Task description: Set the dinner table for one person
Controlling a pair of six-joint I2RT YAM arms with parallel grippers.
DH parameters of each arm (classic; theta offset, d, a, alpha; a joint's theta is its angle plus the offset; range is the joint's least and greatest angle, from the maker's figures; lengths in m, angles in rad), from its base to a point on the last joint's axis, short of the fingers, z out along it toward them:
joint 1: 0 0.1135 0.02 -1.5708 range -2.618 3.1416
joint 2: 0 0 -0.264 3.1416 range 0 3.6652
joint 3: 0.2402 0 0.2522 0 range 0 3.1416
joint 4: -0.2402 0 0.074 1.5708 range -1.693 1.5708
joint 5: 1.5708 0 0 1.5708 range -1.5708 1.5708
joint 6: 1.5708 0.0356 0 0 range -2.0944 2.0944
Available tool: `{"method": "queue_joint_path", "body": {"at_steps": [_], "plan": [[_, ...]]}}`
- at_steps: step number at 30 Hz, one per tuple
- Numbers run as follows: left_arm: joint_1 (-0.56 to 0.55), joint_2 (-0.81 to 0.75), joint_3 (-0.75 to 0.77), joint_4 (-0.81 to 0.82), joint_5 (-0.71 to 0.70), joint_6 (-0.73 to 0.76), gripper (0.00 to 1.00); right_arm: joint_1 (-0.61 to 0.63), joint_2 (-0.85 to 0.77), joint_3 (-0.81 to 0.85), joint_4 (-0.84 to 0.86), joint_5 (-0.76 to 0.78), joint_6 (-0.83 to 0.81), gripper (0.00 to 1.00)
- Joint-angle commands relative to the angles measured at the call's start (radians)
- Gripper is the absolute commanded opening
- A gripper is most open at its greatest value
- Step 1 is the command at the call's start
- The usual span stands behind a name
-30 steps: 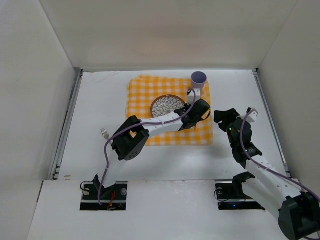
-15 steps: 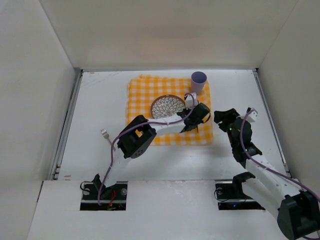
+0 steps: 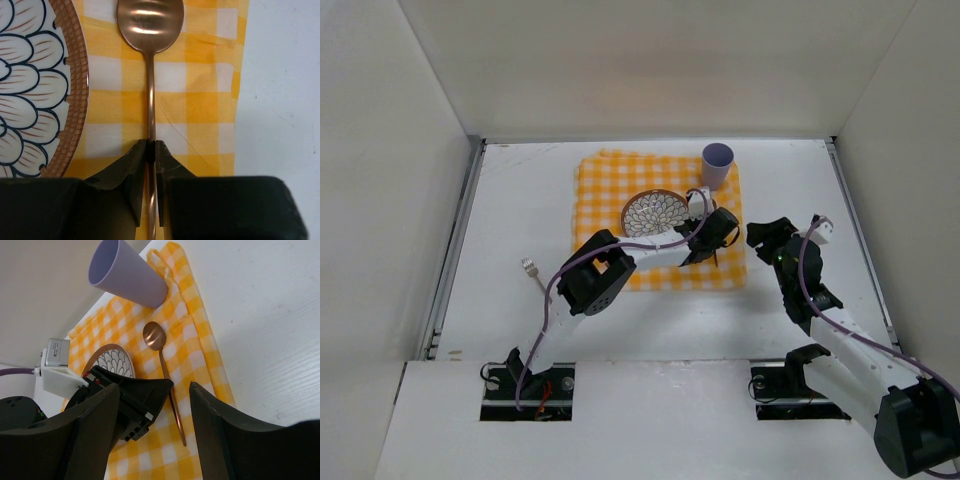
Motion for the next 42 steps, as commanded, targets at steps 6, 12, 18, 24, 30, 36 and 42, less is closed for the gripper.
{"method": "queue_joint_path", "body": {"at_steps": [6, 12, 18, 24, 30, 36, 42], "plan": [[-0.020, -0.112, -0.041, 0.048, -0.008, 0.096, 0.27, -0.003, -0.008, -0.001, 0.039, -0.002, 0.008, 0.64], [-0.040, -0.362, -0.237, 0.133, -0.030, 0.199, 0.34, -0.003, 0.021, 0.004, 0.051, 0.001, 0.008, 0.64], [0.043, -0.764, -0.652, 0.128, -0.088, 0.199, 0.27, 0.007, 0.024, 0.004, 0.069, -0.007, 0.002, 0.43], [0.280, -1.221, -0.996, -0.248, -0.106, 0.053, 0.03, 0.038, -0.009, -0.014, 0.105, -0.019, 0.001, 0.14], [0.527, -1.482, -1.188, -0.549, -0.091, -0.008, 0.18, 0.064, 0.036, 0.001, 0.114, -0.033, -0.005, 0.20], [0.575, -1.412, -1.196, -0.532, -0.065, 0.010, 0.22, 0.072, 0.047, -0.002, 0.123, -0.033, -0.005, 0.25], [0.571, -1.272, -1.184, -0.480, -0.066, -0.004, 0.23, 0.076, 0.066, 0.007, 0.123, -0.035, -0.016, 0.29]]}}
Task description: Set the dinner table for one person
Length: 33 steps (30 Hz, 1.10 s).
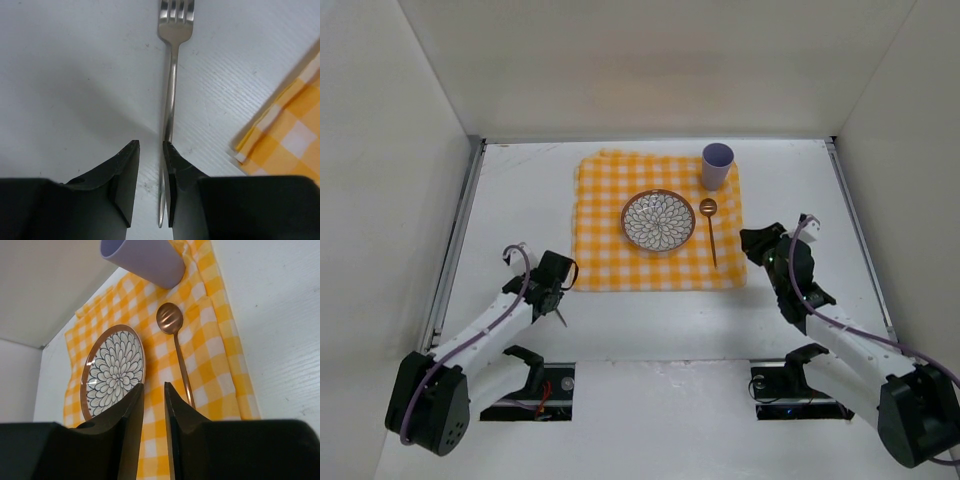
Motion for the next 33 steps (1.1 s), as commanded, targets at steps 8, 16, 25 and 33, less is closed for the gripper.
{"method": "queue_joint_path", "body": {"at_steps": [8, 16, 25, 33], "plan": [[0.002, 0.088, -0.007, 0.106, 0.006, -0.001, 0.23, 0.025, 0.063, 0.043, 0.065, -0.040, -0.023, 0.32], [-0.002, 0.068, -0.020, 0.137, 0.015, 0.006, 0.21, 0.042, 0.089, 0.055, 0.065, -0.050, -0.032, 0.32], [0.020, 0.169, -0.030, 0.180, 0.052, -0.006, 0.20, 0.045, 0.075, 0.053, 0.065, -0.044, -0.040, 0.33], [0.044, 0.098, -0.027, 0.180, 0.071, 0.025, 0.02, 0.045, 0.078, 0.053, 0.065, -0.037, -0.043, 0.34]]}}
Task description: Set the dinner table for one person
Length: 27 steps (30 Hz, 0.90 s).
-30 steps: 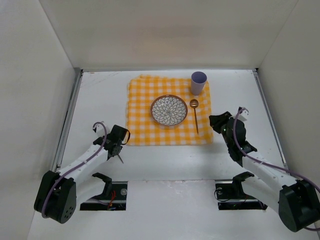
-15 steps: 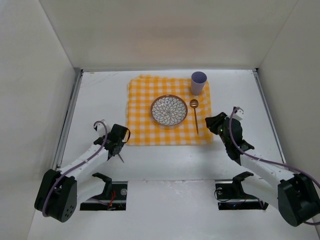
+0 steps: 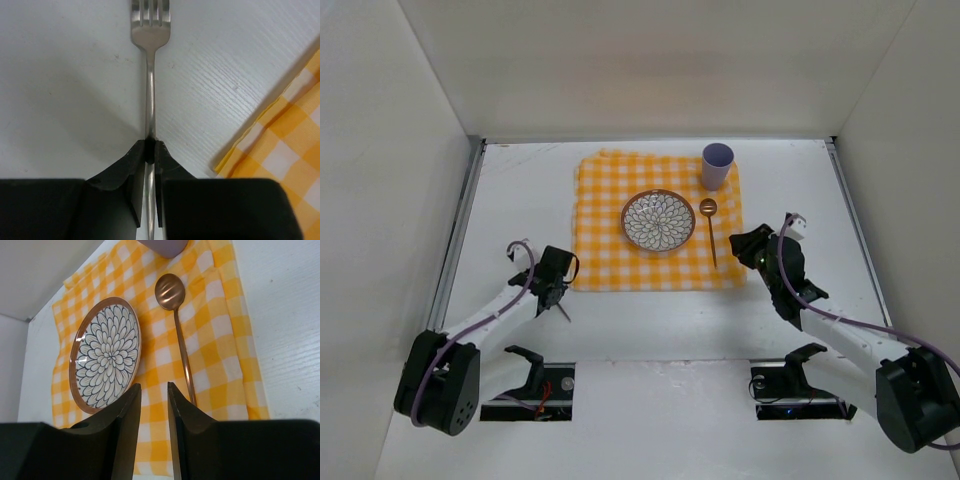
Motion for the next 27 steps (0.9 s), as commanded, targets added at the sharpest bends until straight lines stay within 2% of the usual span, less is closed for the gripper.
{"method": "queue_joint_path", "body": {"at_steps": [1, 5, 7, 10, 14, 18, 27], "plan": [[0.008, -0.073, 0.012, -0.017, 0.016, 0.042, 0.01, 0.007, -0.008, 0.037, 0.064, 0.011, -0.014, 0.34], [-0.076, -0.049, 0.156, -0.007, -0.071, 0.175, 0.01, 0.006, 0.018, 0.044, 0.072, -0.008, -0.011, 0.34], [-0.145, 0.025, 0.248, 0.030, -0.107, 0.257, 0.01, 0.007, 0.020, 0.046, 0.072, 0.004, -0.017, 0.34], [-0.184, 0.164, 0.374, 0.096, -0.073, 0.389, 0.01, 0.002, 0.023, 0.040, 0.072, -0.002, -0.008, 0.34], [-0.192, 0.316, 0.500, 0.174, -0.045, 0.478, 0.01, 0.007, 0.005, 0.038, 0.074, 0.009, -0.017, 0.35], [-0.178, 0.464, 0.617, 0.178, 0.023, 0.536, 0.02, 0.006, 0.018, 0.037, 0.077, 0.001, -0.009, 0.35], [-0.175, 0.614, 0.701, 0.168, 0.017, 0.573, 0.02, 0.011, 0.035, 0.049, 0.077, -0.003, -0.022, 0.36]]}}
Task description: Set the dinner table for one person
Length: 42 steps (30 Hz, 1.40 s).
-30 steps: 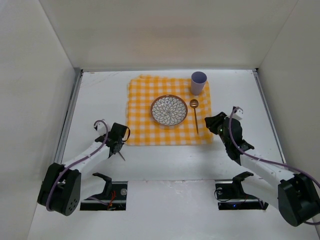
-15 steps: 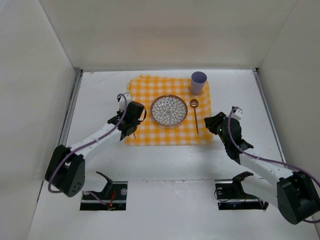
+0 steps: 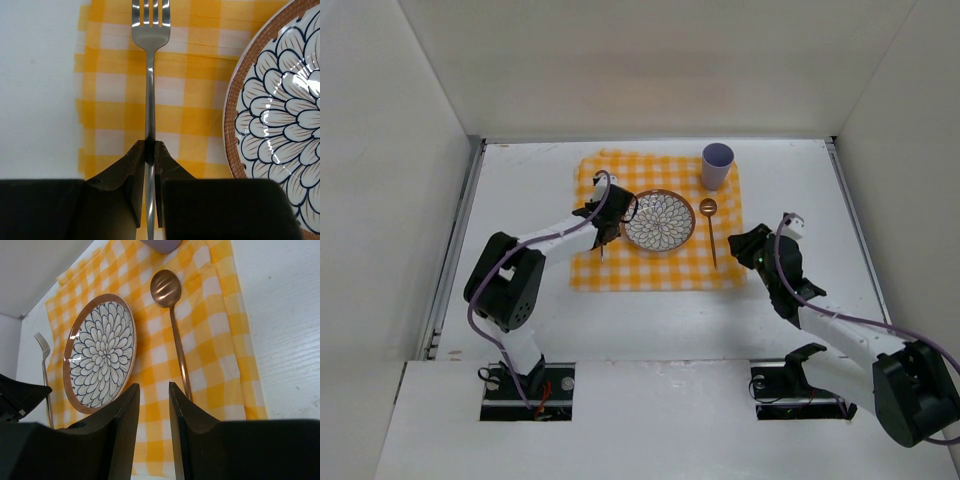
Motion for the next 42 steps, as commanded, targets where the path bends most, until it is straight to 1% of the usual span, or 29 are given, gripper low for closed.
{"method": "queue_joint_path", "body": {"at_steps": [1, 6, 18, 25, 37, 42], "plan": [[0.011, 0.000, 0.051, 0.004, 0.004, 0.045, 0.02, 0.013, 0.004, 0.045, 0.069, 0.002, -0.017, 0.36], [-0.001, 0.038, 0.070, 0.004, 0.011, 0.049, 0.03, 0.013, 0.024, 0.048, 0.071, -0.009, -0.012, 0.36], [0.010, 0.086, 0.062, 0.010, 0.011, 0.045, 0.04, 0.014, 0.014, 0.044, 0.071, -0.001, -0.014, 0.37], [0.003, 0.096, 0.054, 0.004, 0.012, 0.043, 0.06, 0.014, 0.016, 0.045, 0.071, 0.001, -0.015, 0.37], [-0.015, 0.067, 0.004, -0.011, 0.011, 0.058, 0.06, 0.017, 0.008, 0.050, 0.071, 0.001, -0.024, 0.37], [-0.020, 0.081, 0.011, -0.031, 0.008, 0.068, 0.08, 0.017, 0.019, 0.052, 0.069, -0.010, -0.017, 0.37]]}}
